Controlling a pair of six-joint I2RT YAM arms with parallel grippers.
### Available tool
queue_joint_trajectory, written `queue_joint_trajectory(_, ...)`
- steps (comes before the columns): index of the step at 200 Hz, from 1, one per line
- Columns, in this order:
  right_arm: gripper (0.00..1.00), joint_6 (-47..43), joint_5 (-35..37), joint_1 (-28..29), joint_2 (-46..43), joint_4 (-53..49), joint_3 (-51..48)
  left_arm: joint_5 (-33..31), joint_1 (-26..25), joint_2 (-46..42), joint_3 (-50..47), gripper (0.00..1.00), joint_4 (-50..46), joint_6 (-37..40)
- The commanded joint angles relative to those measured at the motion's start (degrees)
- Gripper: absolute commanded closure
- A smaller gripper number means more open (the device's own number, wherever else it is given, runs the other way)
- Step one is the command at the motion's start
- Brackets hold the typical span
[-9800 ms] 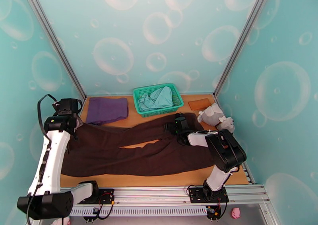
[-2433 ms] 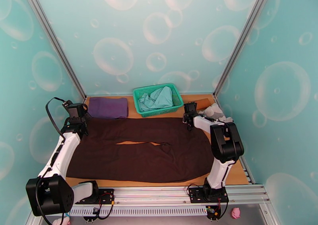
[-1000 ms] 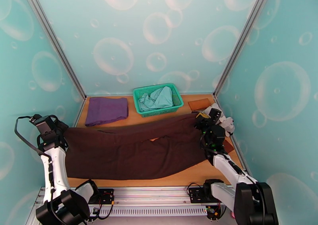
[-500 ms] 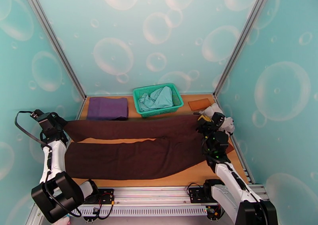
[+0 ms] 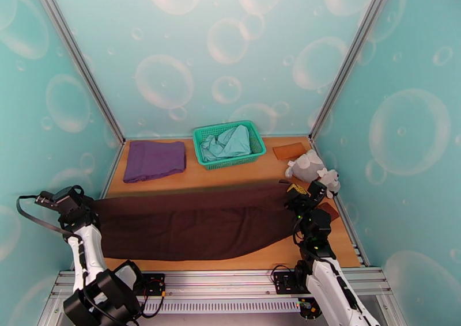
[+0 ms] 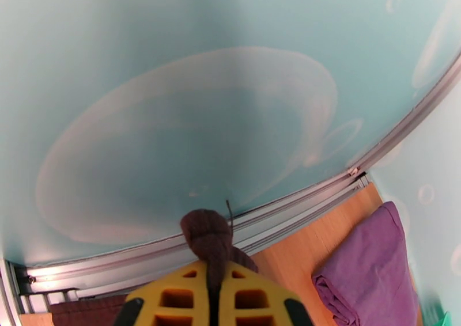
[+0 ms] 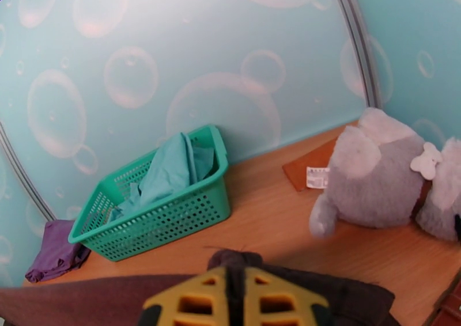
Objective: Fold and stack the trousers
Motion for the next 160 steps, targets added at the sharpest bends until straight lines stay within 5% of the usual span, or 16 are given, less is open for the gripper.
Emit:
queue_joint_trajectory(1,0.82,4.2,4.9,-0.7,-4.7,-4.5,-1.8,0.2,3.0,-5.4,-1.5,1.00,-2.3,-5.1)
queue_joint_trajectory(25,0.64,7.0,8.2,-0.7,-9.6,-9.5,-2.3,-0.7,3.8,-8.9,-2.8,1.00,-3.6,-5.4)
queue_joint_trajectory(37,0.55,7.8,9.4,-0.7,-10.8,-12.8,-1.8,-1.1,4.2,-9.9,-3.5,0.82,-5.0,-7.0)
queue_joint_trajectory(49,0.46,8.2,9.7,-0.7,-11.8,-16.8,-0.7,-0.1,5.1,-11.1,-4.4,0.82,-5.9,-8.4)
queue_joint_trajectory(63,0.46,8.3,9.2,-0.7,-13.6,-21.4,1.1,1.6,6.2,-13.7,-6.1,0.79,-5.6,-9.6)
queue_joint_trajectory(88,0.43,9.2,8.5,-0.7,-19.2,-23.9,1.9,7.6,6.7,-18.9,-7.6,0.52,-3.9,-9.9)
queue_joint_trajectory(122,0.43,9.2,9.7,-0.7,-14.5,-31.0,8.8,26.0,5.3,-21.7,-6.9,0.49,-0.9,-10.8)
queue_joint_trajectory(139,0.41,6.6,7.0,-0.3,-5.6,-34.9,15.0,32.5,-2.7,-17.5,-5.0,0.46,-0.8,-9.8)
queue_joint_trajectory(160,0.41,2.7,2.3,3.6,7.5,-37.0,22.3,27.0,-27.6,-9.4,0.7,0.38,-3.6,-2.2)
